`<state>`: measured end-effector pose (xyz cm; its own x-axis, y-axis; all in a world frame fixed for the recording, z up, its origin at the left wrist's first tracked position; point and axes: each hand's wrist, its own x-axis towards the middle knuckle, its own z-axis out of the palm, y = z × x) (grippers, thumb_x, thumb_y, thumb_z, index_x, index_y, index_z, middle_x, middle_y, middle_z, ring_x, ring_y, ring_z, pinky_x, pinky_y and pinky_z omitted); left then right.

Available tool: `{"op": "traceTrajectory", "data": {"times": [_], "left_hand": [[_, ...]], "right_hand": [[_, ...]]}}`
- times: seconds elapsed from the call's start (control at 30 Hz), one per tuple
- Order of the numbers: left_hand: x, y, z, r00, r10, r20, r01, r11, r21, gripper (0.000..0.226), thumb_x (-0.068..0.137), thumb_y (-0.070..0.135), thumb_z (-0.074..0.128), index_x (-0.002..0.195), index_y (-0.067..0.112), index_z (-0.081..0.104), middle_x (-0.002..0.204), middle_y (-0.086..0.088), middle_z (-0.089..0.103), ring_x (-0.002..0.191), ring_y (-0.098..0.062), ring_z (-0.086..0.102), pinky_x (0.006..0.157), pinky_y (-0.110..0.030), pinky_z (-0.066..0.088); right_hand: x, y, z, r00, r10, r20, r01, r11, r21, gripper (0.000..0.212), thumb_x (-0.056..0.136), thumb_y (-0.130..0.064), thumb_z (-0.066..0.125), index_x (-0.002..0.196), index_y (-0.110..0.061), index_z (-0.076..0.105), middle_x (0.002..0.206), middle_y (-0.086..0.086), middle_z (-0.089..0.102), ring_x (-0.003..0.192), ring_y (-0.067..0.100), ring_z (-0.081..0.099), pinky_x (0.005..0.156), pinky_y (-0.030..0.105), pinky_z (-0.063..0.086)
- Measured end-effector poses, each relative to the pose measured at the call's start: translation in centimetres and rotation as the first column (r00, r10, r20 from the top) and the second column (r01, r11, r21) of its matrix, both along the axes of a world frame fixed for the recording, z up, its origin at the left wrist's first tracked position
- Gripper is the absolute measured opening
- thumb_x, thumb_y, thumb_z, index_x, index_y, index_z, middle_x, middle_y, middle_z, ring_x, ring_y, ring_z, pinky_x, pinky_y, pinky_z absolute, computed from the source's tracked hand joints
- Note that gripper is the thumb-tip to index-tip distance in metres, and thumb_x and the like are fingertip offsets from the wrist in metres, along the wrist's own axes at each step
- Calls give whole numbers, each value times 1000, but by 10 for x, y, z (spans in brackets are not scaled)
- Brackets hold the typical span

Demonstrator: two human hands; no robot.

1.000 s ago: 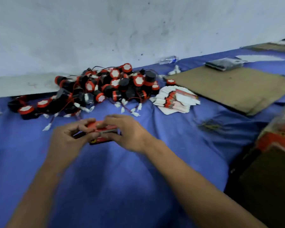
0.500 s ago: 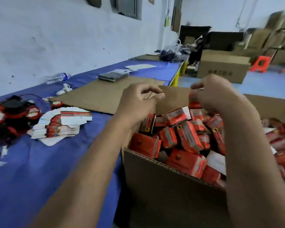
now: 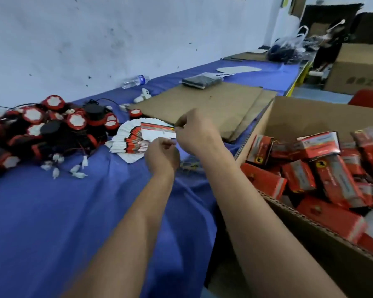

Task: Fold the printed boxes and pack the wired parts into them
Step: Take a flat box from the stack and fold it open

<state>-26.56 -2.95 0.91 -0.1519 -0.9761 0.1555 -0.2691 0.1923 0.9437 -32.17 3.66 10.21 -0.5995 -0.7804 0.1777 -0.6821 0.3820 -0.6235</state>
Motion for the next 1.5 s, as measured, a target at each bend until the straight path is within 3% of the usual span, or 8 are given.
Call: {"op": "traceTrajectory", "data": {"times": [0.33,0.5,0.6,0.7,0.87,1.17,1.27,1.5], "left_hand": [[44,-67,-24,945,299,-129,-284,951,127,22,83,-4,56,97,7,69,86,3,66,87,-23,62,74,-29,45],[66,-81,-35,931,336,-139,-301,926,226,9,91,7,60,95,10,68,103,-12,75,97,-29,68,85,-42,56],[93,-80,-26,850,233,-472,-22,912,410,24,103,29,61,103,5,67,111,-21,70,102,-33,68,94,-45,59],[145,-67,-13,763,29,-646,272,892,361,63,98,68,49,121,15,73,114,-9,73,108,-25,68,91,-40,57],[267,-39,-13,650,-33,-760,283,938,202,67,98,68,38,78,21,80,83,2,74,85,-13,73,79,-27,59],[419,8,-34,804,421,-421,-506,855,-111,115,58,49,93,149,13,32,133,-2,61,115,-20,65,95,-36,58],[426,13,-37,837,479,-263,-546,754,-365,112,59,64,94,149,38,31,138,26,57,127,3,58,95,-12,49],[410,18,-35,834,542,104,-356,672,-649,114,65,60,85,156,31,22,143,12,42,131,-15,52,95,-21,47]], "right_hand": [[4,-163,-86,988,143,-58,-127,965,230,64,91,-53,64,137,-12,50,139,13,58,132,34,49,110,49,40],[23,-165,-102,917,90,-389,-36,989,144,24,97,-10,51,114,-11,68,117,11,70,109,28,68,78,34,52],[50,-134,-86,881,32,-472,-68,996,-59,21,99,-12,47,103,-13,68,101,10,72,92,28,68,67,35,41],[101,-93,-78,936,173,-306,-297,856,-424,22,98,-18,47,79,-13,56,74,15,66,67,38,58,59,43,40],[199,-56,-89,665,714,-221,-724,541,-428,20,99,-8,54,91,-2,72,75,10,69,68,28,61,66,46,47],[321,-62,-112,260,874,410,-671,469,-575,44,95,-39,54,129,-14,65,121,2,72,116,17,66,96,49,56],[329,-69,-123,206,870,447,-710,447,-543,64,88,-51,64,141,-17,52,130,5,66,125,22,61,100,49,52],[330,-62,-124,-45,844,534,-592,408,-695,62,91,-51,68,141,-17,52,132,9,66,119,32,65,90,48,57]]}}
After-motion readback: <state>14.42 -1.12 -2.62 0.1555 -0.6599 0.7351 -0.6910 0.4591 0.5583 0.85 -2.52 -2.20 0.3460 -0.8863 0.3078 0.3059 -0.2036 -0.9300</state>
